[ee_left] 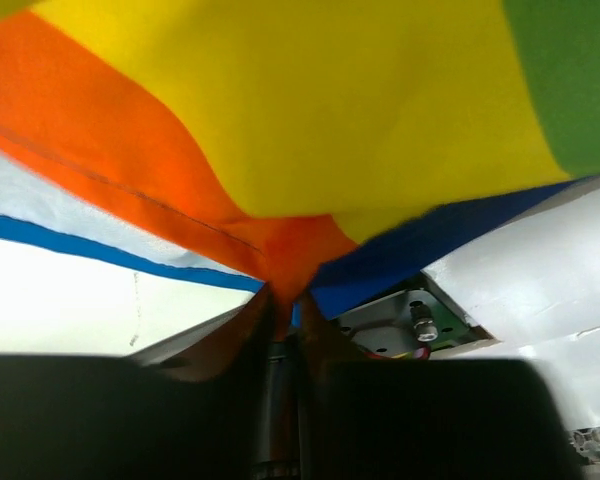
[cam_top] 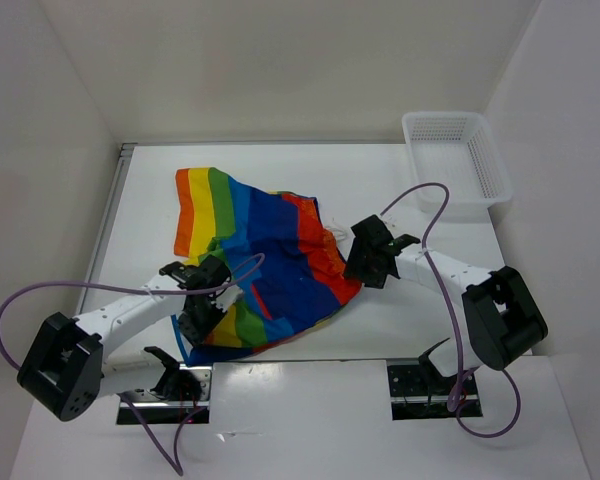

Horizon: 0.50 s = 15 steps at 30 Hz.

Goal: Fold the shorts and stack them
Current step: Fold the shorts

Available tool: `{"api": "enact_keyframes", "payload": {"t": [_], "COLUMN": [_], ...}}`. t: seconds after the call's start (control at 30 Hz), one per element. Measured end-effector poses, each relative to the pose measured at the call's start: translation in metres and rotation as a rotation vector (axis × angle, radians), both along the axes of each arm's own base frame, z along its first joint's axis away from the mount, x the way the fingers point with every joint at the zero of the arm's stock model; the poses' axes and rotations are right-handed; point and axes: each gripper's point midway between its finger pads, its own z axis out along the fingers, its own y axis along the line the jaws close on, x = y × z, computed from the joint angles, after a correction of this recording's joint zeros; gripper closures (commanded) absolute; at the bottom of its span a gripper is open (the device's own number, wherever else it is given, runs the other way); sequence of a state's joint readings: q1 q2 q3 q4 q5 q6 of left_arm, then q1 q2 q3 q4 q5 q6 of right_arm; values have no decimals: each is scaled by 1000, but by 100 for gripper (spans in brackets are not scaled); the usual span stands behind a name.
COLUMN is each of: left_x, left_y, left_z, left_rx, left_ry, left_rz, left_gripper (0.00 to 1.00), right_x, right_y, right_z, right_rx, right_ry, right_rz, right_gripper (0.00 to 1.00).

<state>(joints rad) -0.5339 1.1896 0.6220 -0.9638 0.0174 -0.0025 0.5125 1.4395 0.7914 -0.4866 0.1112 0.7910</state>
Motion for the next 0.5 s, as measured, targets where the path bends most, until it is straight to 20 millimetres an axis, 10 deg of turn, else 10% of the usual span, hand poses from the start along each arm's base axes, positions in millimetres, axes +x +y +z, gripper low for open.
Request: {"api": "enact_keyframes", "payload": {"t": [0.17, 0.5], "left_x": [1, 19], "left_y": [-4, -34], "left_z": [1, 12], "left_rx": [-22, -142], "left_ry": [1, -24], "left_rz": [0, -2], "left_gripper": [100, 100], "right_x": [0, 0], "right_y": [2, 9], "right_z": [1, 2], "right_rx": [9, 41], "right_ry": [-1, 3], "right_rz": [5, 37], "right_gripper": [46, 100]}}
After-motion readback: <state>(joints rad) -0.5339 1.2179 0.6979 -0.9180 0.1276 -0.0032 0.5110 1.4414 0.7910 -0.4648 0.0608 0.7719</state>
